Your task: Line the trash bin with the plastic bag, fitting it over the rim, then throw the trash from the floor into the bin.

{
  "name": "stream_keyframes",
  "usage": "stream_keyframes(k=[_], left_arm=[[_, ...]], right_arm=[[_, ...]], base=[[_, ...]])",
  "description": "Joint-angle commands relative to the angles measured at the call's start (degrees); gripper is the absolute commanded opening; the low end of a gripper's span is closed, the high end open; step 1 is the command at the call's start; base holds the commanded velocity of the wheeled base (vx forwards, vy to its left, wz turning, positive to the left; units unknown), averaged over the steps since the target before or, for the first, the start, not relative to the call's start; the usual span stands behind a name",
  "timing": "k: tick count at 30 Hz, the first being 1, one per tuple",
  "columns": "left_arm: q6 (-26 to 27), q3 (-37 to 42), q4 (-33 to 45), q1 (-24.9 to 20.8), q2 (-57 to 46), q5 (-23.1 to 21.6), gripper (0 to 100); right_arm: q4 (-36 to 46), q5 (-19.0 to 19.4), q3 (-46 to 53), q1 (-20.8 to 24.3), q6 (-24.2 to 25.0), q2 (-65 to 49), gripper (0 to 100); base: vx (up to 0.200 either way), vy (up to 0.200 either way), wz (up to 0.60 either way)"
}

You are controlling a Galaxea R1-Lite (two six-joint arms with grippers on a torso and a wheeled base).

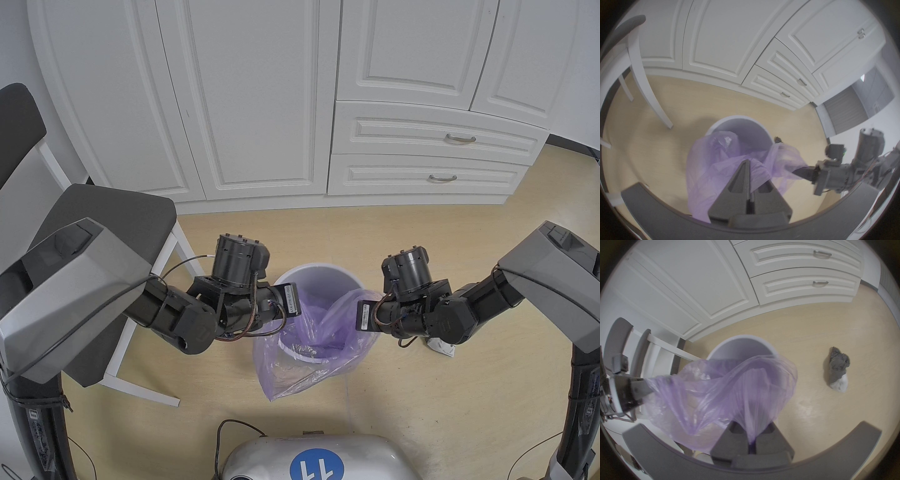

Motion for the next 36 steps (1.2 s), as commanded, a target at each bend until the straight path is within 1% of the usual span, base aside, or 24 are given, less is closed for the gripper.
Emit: stream_keyframes(k=[1, 5, 10, 12, 15, 18, 24, 25, 28, 32, 36], left_arm=[[-4.93, -4.33, -0.47, -3.12, 2.14, 0.35, 0], [-10.03, -8.64, -0.56, -4.53, 4.51, 4.4, 0], [-12.49, -10.57, -1.35, -4.97, 5.39, 4.92, 0], [-13.37, -10.83, -3.99, -4.88, 6.97, 6.07, 0], [-14.78, -10.39, -11.11, -4.18, 8.82, 7.38, 0], [-15.3, -9.69, -13.92, -3.91, 9.26, 7.12, 0], [-15.57, -10.13, -14.71, -4.0, 10.05, 6.5, 0], [-16.27, -10.74, -14.98, -4.09, 10.93, 5.98, 0], [-17.5, -12.41, -15.59, -4.09, 12.69, 4.83, 0], [-17.68, -14.35, -15.68, -3.74, 14.62, 4.13, 0], [-17.68, -15.58, -15.68, -2.16, 15.76, 2.46, 0]], right_arm=[[1.38, -0.87, 0.81, -3.43, -3.55, -1.83, 0], [1.38, -2.54, 0.73, -5.19, -5.14, -2.19, 0], [1.12, -2.54, 0.81, -6.86, -5.66, -4.47, 0], [0.85, -2.45, 0.9, -7.12, -5.58, -5.09, 0], [0.85, -2.54, 0.99, -7.12, -5.58, -5.88, 0], [0.94, -2.54, 1.08, -7.65, -5.75, -7.28, 0], [0.94, -2.54, 2.84, -8.09, -7.07, -10.36, 0], [0.94, -2.54, 3.19, -8.18, -7.07, -11.06, 0], [0.94, -2.54, 4.15, -7.82, -7.16, -12.29, 0], [0.94, -2.54, 4.86, -7.12, -7.16, -12.82, 0], [0.94, -2.45, 5.82, -5.36, -7.16, -13.08, 0]], base=[[0.0, 0.0, 0.0], [0.0, 0.0, 0.0], [0.0, 0.0, 0.0], [0.0, 0.0, 0.0], [0.0, 0.0, 0.0], [0.0, 0.0, 0.0], [0.0, 0.0, 0.0], [0.0, 0.0, 0.0], [0.0, 0.0, 0.0], [0.0, 0.0, 0.0], [0.0, 0.0, 0.0]])
